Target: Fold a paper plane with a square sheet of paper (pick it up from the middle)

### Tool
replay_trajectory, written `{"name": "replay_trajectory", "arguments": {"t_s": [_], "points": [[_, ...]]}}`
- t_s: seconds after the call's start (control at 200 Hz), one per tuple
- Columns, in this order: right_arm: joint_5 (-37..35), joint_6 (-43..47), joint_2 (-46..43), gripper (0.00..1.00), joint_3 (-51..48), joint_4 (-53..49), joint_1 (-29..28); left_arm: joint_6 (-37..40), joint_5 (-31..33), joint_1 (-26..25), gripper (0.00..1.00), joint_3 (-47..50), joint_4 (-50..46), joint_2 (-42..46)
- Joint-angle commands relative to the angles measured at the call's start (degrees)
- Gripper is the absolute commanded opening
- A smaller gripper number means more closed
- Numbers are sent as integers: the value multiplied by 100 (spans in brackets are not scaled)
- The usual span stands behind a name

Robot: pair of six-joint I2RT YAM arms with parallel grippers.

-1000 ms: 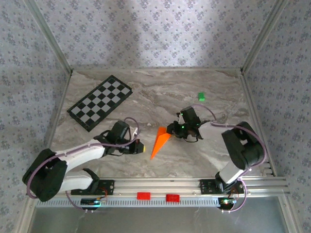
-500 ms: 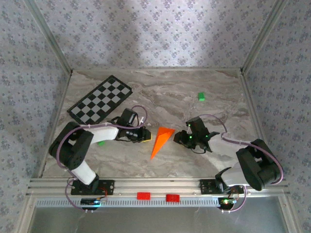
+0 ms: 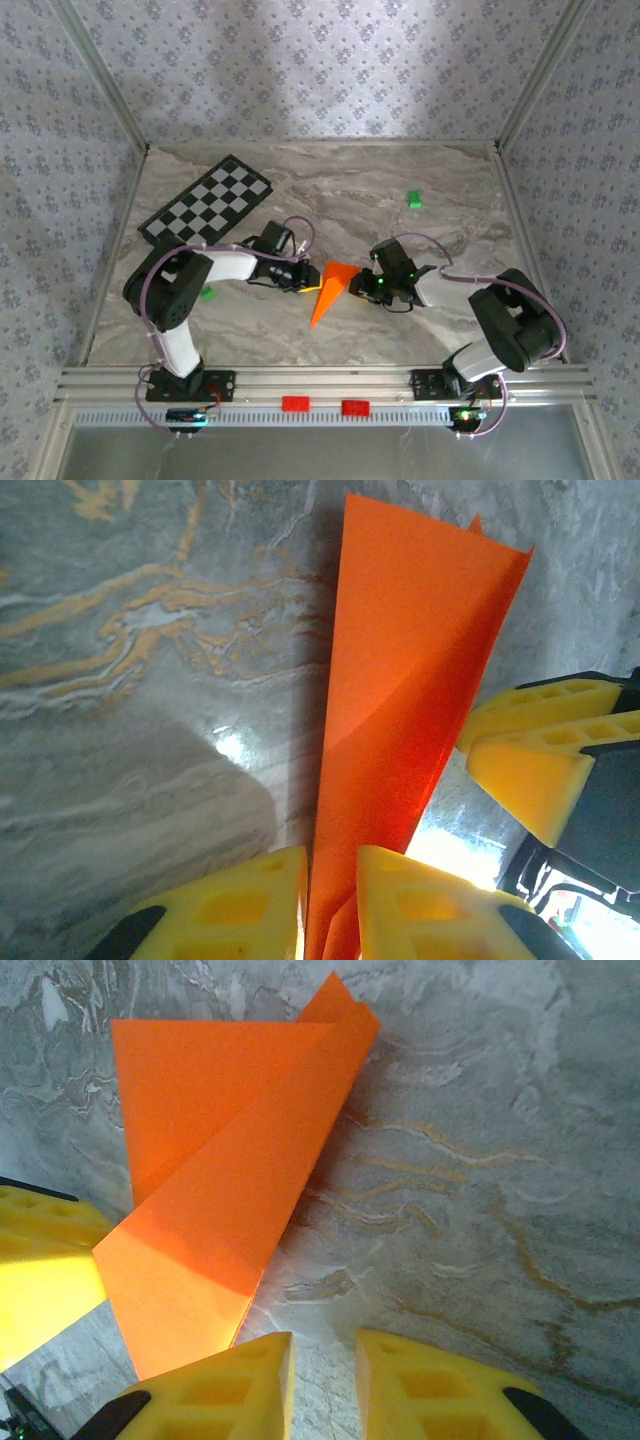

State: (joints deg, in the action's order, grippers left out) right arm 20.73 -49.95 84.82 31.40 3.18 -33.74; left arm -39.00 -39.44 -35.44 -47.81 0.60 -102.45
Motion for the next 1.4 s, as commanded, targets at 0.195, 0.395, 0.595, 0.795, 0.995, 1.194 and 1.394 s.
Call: {"name": "replay_trajectory", "arguments": {"t_s": [0.195,0.395,0.595,0.795,0.995,1.194,1.394], "points": [[165,-23,386,19,234,228,-168,284,-36,-194,19,-362,-422,-297],[133,-69,644,16,332,189,-208,213,-337,-250,19,-362,-165,-281],[133,-88,704,16,342,186,-207,139,-478,-264,10,-210,105,-116],[107,-124,455,17,321,104,-190,118,-266,-308,4,-52,156,177],[-73,-381,-248,32,249,146,-246,28,1466,-556,1,260,-453,1245],[-210,-678,-459,40,571,346,-631,-107,2638,-898,1,460,-893,1993],[-416,-758,-328,43,858,278,-878,-142,3084,-1008,1,458,-1178,2255]]}}
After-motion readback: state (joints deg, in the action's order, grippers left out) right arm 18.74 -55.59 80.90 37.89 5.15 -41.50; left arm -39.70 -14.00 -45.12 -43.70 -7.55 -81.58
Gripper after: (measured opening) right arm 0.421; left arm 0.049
